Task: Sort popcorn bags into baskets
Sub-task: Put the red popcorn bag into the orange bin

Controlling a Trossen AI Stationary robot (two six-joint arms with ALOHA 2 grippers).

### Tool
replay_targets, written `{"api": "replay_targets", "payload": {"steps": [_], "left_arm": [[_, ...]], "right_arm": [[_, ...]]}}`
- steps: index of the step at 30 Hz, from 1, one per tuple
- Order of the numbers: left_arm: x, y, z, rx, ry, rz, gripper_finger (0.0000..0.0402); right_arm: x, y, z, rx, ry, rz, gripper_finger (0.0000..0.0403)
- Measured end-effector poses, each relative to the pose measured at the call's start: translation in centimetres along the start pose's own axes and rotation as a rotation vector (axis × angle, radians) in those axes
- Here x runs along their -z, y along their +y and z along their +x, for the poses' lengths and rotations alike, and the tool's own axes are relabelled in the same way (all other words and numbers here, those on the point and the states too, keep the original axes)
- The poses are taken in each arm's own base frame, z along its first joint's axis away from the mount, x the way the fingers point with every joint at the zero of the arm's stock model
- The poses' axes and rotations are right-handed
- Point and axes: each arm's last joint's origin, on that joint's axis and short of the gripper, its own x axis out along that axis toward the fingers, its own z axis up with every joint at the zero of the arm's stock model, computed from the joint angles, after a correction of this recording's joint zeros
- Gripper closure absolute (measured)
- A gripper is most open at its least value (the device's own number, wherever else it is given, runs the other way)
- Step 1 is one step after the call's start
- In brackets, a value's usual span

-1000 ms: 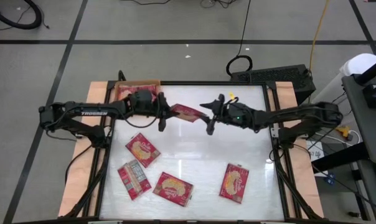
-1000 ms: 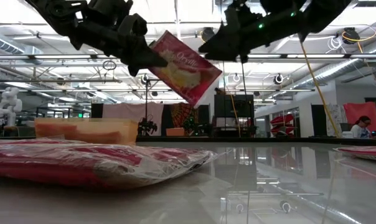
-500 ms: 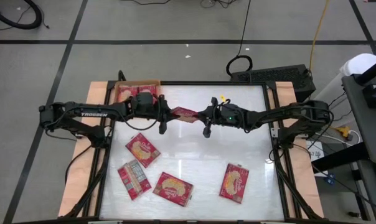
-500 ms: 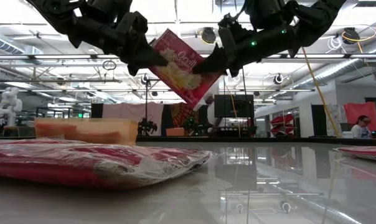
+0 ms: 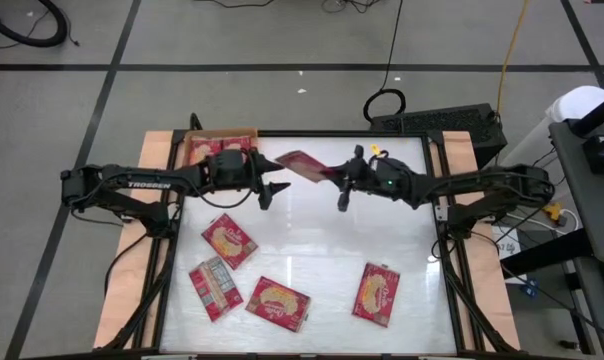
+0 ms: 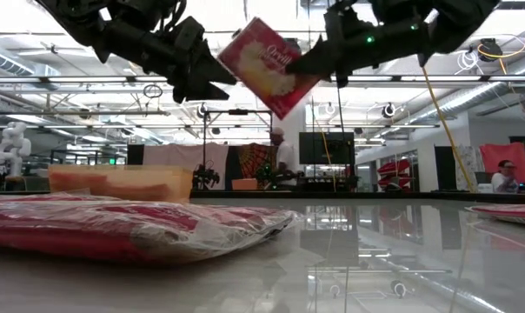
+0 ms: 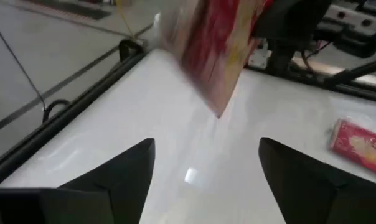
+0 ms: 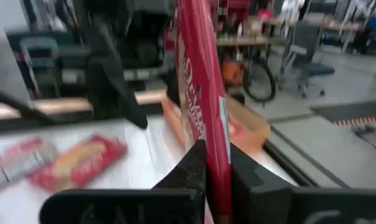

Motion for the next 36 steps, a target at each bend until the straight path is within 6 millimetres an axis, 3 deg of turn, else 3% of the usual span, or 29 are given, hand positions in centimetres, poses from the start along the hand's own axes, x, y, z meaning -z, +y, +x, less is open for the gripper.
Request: {"api": "replay_targets", "payload": {"steps": [7,14,22,36], "left_arm": [[0.1,-0.3,-0.7,0.130,-0.288,0.001,0.0150],[0.0,-0.5,-1.4,0.212,-0.460,-0.003,0.0190],[-0.4,-0.7,-1.5,0.270,-0.514,-0.008,0.0234],[-0.9,-0.3,-1.8,0.269,-0.563,-0.009,0.0377]], "right_arm": [[1.1,0.1,-0.5,-0.068,-0.252,0.117,0.0392],[1.7,0.5,0.8,-0.157,-0.348,0.175,0.0393],[0.7,0.7,2.4,-0.161,-0.391,0.171,0.0388],[0.7,0.9,4.6,-0.203,-0.392,0.160,0.0383]]}}
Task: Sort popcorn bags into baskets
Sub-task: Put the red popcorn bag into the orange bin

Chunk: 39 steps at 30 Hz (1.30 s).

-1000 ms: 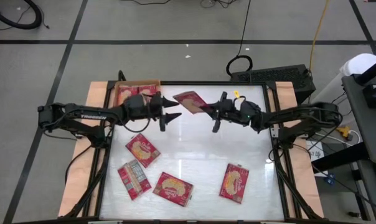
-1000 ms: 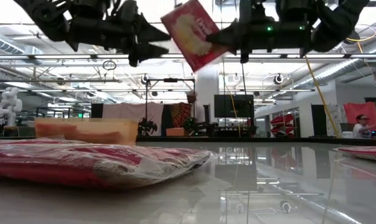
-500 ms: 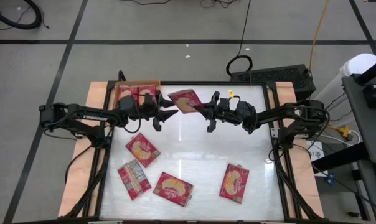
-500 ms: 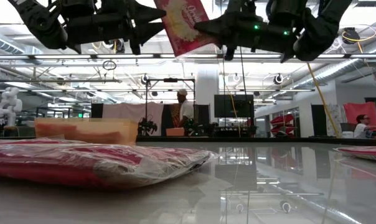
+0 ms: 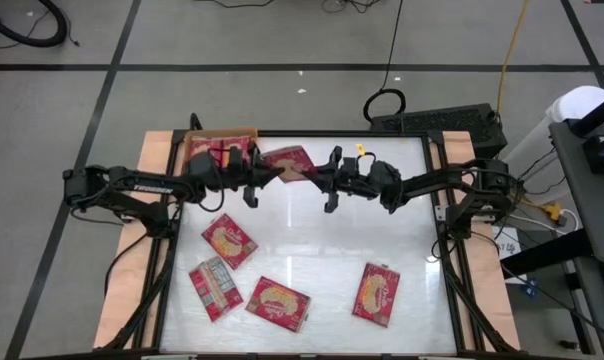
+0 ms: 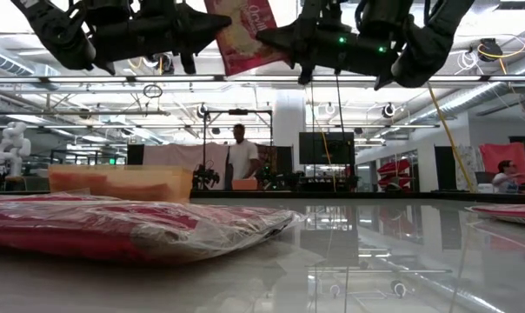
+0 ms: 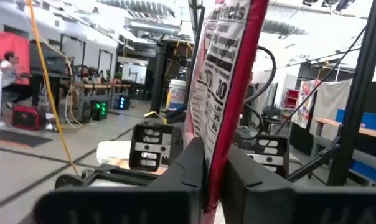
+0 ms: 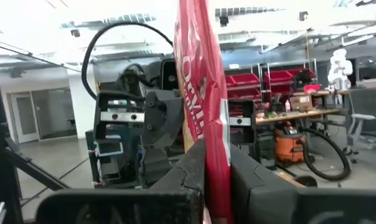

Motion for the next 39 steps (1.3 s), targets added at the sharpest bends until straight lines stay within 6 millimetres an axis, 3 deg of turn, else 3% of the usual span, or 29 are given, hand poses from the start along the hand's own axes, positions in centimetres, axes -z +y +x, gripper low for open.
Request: {"api": "replay_targets", "payload": {"steps": [7,13,19,26,31,39], "left_arm": [[-1.3,1.7,-1.1,0.004,0.014,-0.055,0.0372],[-2.6,3.7,-3.2,-0.129,0.108,-0.035,0.0380],[-3.7,5.9,-6.2,-0.312,0.207,0.018,0.0381],[-3.2,8.3,-9.6,-0.536,0.361,-0.080,0.0375],[-3.0,8.7,-11.0,-0.613,0.451,-0.174,0.0380],[-2.0,9.2,-12.7,-0.696,0.588,-0.270,0.0374]], "right_arm": [[-0.1,-0.7,-0.4,0.048,0.028,-0.037,0.0362],[0.8,-1.7,-1.6,0.236,0.169,-0.101,0.0308],[2.1,-2.3,-3.3,0.261,0.255,-0.132,0.0271],[3.6,-2.3,-5.3,0.260,0.330,-0.144,0.0264],[4.7,-2.2,-6.9,0.262,0.379,-0.119,0.0264],[5.5,-1.1,-8.4,0.101,0.403,-0.141,0.0264]]}}
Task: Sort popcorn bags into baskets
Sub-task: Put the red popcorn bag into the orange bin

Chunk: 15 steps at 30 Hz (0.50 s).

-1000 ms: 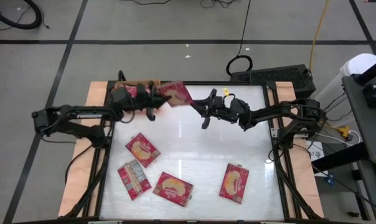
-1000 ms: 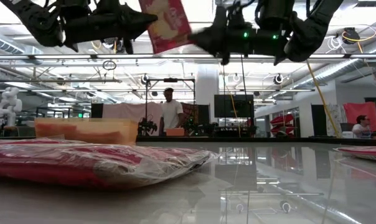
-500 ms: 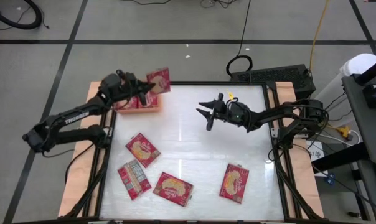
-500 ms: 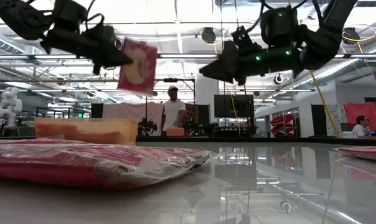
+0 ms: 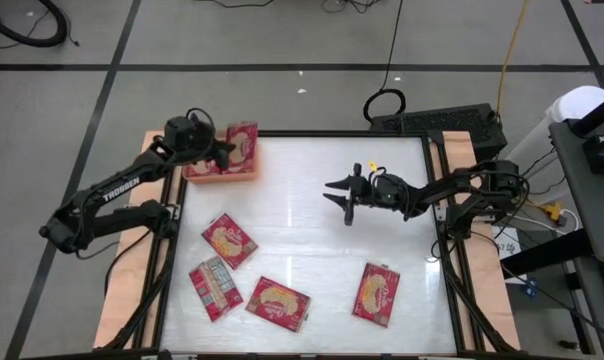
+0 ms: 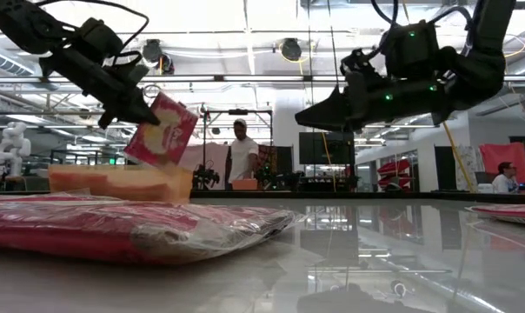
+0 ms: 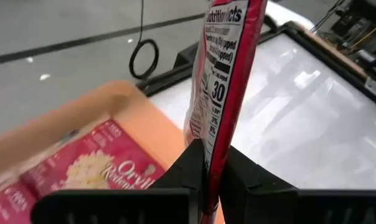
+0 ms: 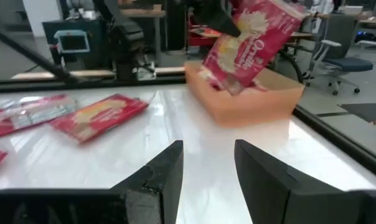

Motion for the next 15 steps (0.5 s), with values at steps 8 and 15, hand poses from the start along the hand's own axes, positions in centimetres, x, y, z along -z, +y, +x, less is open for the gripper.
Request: {"api": "replay_targets", "payload": {"steps": [8,15], "left_arm": [[0.7,0.4,0.0,-0.026,0.070,-0.072,0.0372],[1.8,0.7,0.3,-0.080,0.087,-0.118,0.0369]], "right_arm": [[0.4,0.4,-0.3,-0.015,0.014,-0.015,0.0264],[0.2,0.4,-0.3,-0.014,0.001,-0.021,0.0264]]}}
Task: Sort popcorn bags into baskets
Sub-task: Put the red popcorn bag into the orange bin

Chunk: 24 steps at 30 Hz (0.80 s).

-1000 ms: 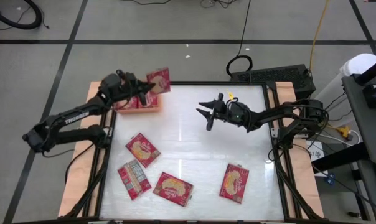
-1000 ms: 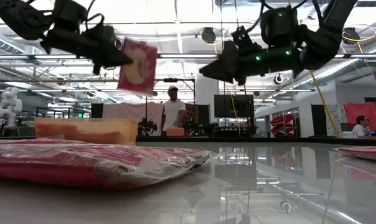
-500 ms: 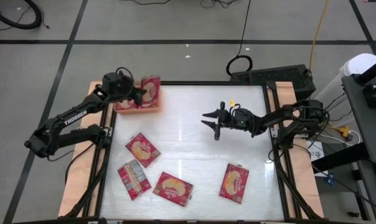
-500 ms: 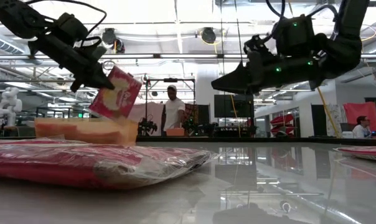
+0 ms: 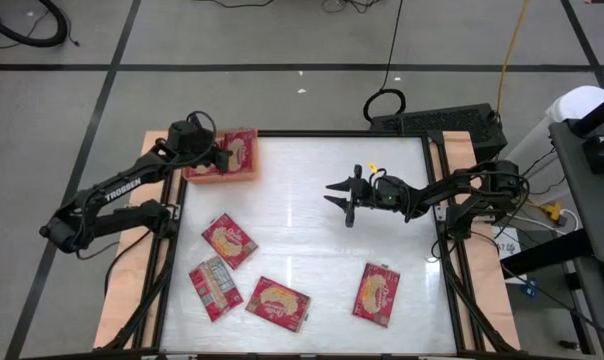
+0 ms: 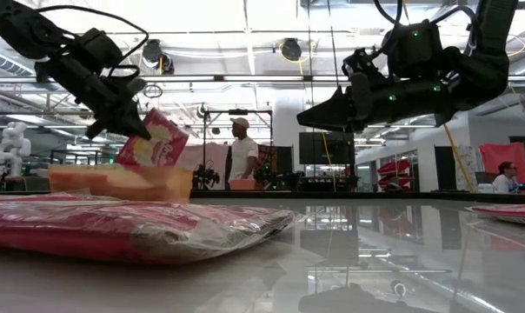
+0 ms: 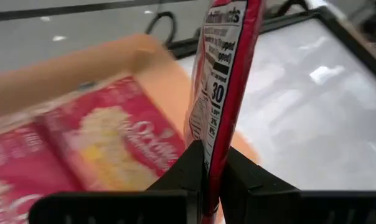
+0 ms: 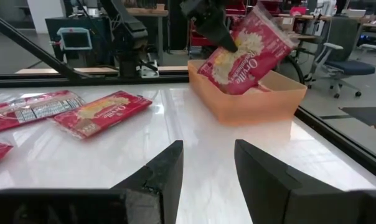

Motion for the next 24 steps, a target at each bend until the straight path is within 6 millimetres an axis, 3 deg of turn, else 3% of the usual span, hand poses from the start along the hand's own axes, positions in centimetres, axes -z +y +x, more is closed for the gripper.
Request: {"api": "replay_targets", "payload": {"steps": [5,17,24], "left_arm": [[0.20,0.40,0.06,-0.104,-0.016,-0.025,0.0340],[0.05,0.65,0.02,-0.194,-0.048,-0.016,0.0204],[0.17,-0.06,0.22,-0.166,-0.045,-0.005,0.0180]], "right_arm": [[0.00,0.06,0.00,-0.002,0.000,-0.001,0.0264],[0.00,0.09,0.00,-0.003,0.000,-0.002,0.0264],[-0.01,0.09,0.01,-0.003,0.000,0.012,0.0264]]}}
